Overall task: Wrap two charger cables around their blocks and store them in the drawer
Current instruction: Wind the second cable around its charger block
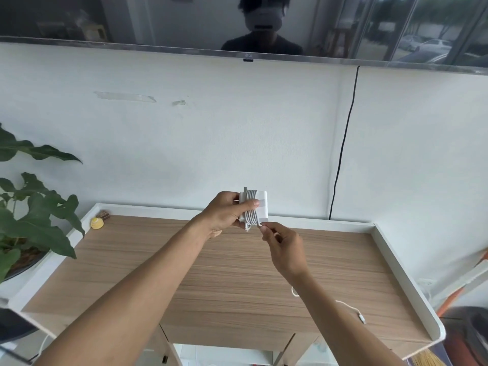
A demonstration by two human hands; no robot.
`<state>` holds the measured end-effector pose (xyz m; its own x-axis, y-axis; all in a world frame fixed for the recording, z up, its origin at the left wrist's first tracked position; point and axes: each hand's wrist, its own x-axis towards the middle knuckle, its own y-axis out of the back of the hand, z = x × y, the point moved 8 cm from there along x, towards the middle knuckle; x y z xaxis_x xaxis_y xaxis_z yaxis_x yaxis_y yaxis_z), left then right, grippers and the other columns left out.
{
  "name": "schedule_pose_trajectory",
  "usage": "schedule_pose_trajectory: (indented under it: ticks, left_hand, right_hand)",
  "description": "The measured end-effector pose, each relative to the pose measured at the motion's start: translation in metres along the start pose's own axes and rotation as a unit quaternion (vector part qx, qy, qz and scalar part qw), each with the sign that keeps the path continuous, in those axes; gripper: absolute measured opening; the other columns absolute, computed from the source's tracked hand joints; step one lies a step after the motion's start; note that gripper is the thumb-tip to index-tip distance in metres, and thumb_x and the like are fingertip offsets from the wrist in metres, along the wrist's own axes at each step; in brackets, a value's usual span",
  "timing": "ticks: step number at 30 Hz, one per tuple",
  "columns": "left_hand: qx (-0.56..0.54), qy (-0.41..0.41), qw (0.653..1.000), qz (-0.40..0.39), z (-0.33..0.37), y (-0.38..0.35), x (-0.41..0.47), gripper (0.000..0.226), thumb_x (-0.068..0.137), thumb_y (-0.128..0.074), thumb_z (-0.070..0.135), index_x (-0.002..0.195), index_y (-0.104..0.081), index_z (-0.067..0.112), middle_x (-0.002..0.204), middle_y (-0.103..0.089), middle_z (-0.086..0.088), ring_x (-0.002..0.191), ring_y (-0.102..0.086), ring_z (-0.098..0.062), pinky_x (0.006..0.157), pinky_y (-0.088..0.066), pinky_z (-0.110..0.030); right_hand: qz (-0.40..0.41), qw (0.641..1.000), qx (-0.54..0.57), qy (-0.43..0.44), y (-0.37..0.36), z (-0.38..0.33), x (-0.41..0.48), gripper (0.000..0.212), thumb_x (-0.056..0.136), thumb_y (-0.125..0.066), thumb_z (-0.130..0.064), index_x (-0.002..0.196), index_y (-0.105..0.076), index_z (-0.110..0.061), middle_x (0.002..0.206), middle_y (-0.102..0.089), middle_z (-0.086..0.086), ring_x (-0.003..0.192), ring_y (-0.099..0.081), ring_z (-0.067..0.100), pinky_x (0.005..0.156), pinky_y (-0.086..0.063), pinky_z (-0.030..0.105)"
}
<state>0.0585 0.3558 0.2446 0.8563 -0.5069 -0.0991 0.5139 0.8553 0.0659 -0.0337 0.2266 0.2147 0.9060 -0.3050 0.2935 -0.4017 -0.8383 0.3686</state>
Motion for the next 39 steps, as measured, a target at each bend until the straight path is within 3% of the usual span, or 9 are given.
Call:
schedule_pose_trajectory:
  ticks: [3, 9, 17, 21, 23, 26, 31, 36, 39]
  left_hand:
    - [-0.007, -0.008, 1.000, -0.026, 0.006, -0.003, -0.002, 0.020, 0.089, -0.067, 0.023, 0.097, -0.068, 0.005, 0.083, -0.069, -0.012, 0.073, -0.066, -0.022, 0.059, -0.055, -0.030]
    - [0.042, 0.000, 0.994, -0.102, 0.012, -0.006, -0.014, 0.017, 0.090, -0.065, 0.017, 0.102, -0.065, 0.006, 0.088, -0.071, -0.014, 0.075, -0.069, -0.021, 0.058, -0.056, -0.029]
    - [0.102, 0.030, 0.982, -0.158, 0.000, 0.001, -0.028, 0.028, 0.086, -0.070, 0.019, 0.108, -0.063, 0.004, 0.089, -0.070, -0.014, 0.079, -0.070, -0.027, 0.062, -0.057, -0.032]
    - [0.144, 0.044, 0.972, -0.180, -0.005, 0.005, -0.033, 0.034, 0.087, -0.070, 0.019, 0.114, -0.061, 0.001, 0.089, -0.070, -0.012, 0.076, -0.070, -0.023, 0.059, -0.056, -0.029]
    - [0.169, 0.047, 0.967, -0.184, -0.010, 0.008, -0.035, 0.036, 0.087, -0.070, 0.019, 0.117, -0.060, 0.001, 0.091, -0.071, -0.012, 0.078, -0.070, -0.023, 0.059, -0.057, -0.030]
    - [0.195, 0.037, 0.967, -0.158, -0.017, 0.014, -0.035, 0.038, 0.086, -0.071, 0.023, 0.116, -0.059, 0.004, 0.098, -0.071, -0.015, 0.083, -0.071, -0.025, 0.065, -0.059, -0.036]
    - [0.186, 0.023, 0.980, -0.068, -0.015, 0.026, -0.024, 0.040, 0.083, -0.075, 0.030, 0.109, -0.060, 0.004, 0.099, -0.070, -0.017, 0.083, -0.071, -0.032, 0.065, -0.059, -0.039]
    - [0.187, 0.025, 0.982, -0.017, -0.011, 0.029, -0.016, 0.038, 0.080, -0.077, 0.033, 0.100, -0.063, 0.004, 0.095, -0.070, -0.017, 0.074, -0.069, -0.026, 0.059, -0.057, -0.034]
    - [0.127, 0.043, 0.991, 0.018, -0.017, 0.028, -0.012, 0.027, 0.084, -0.074, 0.029, 0.090, -0.066, 0.004, 0.082, -0.069, -0.012, 0.060, -0.066, -0.017, 0.056, -0.057, -0.032]
  right_hand:
    - [-0.009, 1.000, -0.026, 0.009, 0.003, -0.005, 0.008, 0.018, 0.092, -0.060, -0.028, 0.084, -0.071, -0.016, 0.061, -0.061, -0.004, 0.049, -0.046, 0.004, 0.047, -0.033, 0.012]
    - [-0.103, 0.989, -0.109, 0.020, 0.003, -0.014, 0.020, 0.022, 0.091, -0.058, -0.012, 0.074, -0.064, -0.024, 0.058, -0.058, -0.012, 0.050, -0.049, 0.000, 0.049, -0.034, 0.011]
    - [-0.231, 0.941, -0.245, -0.015, -0.002, -0.026, 0.040, 0.021, 0.088, -0.054, -0.018, 0.069, -0.064, -0.018, 0.070, -0.067, -0.001, 0.066, -0.059, 0.019, 0.060, -0.046, 0.030]
    - [-0.285, 0.933, -0.212, -0.059, -0.006, -0.035, 0.043, 0.029, 0.092, -0.053, -0.015, 0.065, -0.062, -0.022, 0.059, -0.057, -0.012, 0.049, -0.050, -0.005, 0.051, -0.037, 0.013]
    - [-0.293, 0.939, -0.142, -0.113, -0.004, -0.034, 0.045, 0.024, 0.094, -0.055, -0.016, 0.075, -0.070, -0.014, 0.057, -0.055, -0.013, 0.046, -0.047, -0.005, 0.044, -0.034, 0.008]
    - [-0.287, 0.940, -0.131, -0.129, -0.001, -0.041, 0.048, 0.020, 0.092, -0.058, -0.018, 0.089, -0.076, -0.009, 0.059, -0.056, -0.012, 0.048, -0.048, -0.002, 0.044, -0.033, 0.007]
    - [-0.219, 0.952, -0.205, -0.068, -0.009, -0.060, 0.052, 0.025, 0.093, -0.054, -0.023, 0.085, -0.074, -0.012, 0.069, -0.064, 0.000, 0.055, -0.050, 0.009, 0.053, -0.040, 0.021]
    - [-0.143, 0.952, -0.267, 0.043, -0.020, -0.073, 0.040, 0.038, 0.092, -0.044, -0.014, 0.055, -0.045, -0.019, 0.051, -0.042, -0.004, 0.051, -0.035, 0.019, 0.050, -0.032, 0.031]
    - [-0.101, 0.959, -0.250, 0.092, -0.026, -0.073, 0.027, 0.028, 0.094, -0.045, -0.018, 0.072, -0.063, -0.016, 0.062, -0.058, 0.000, 0.058, -0.045, 0.021, 0.056, -0.041, 0.035]
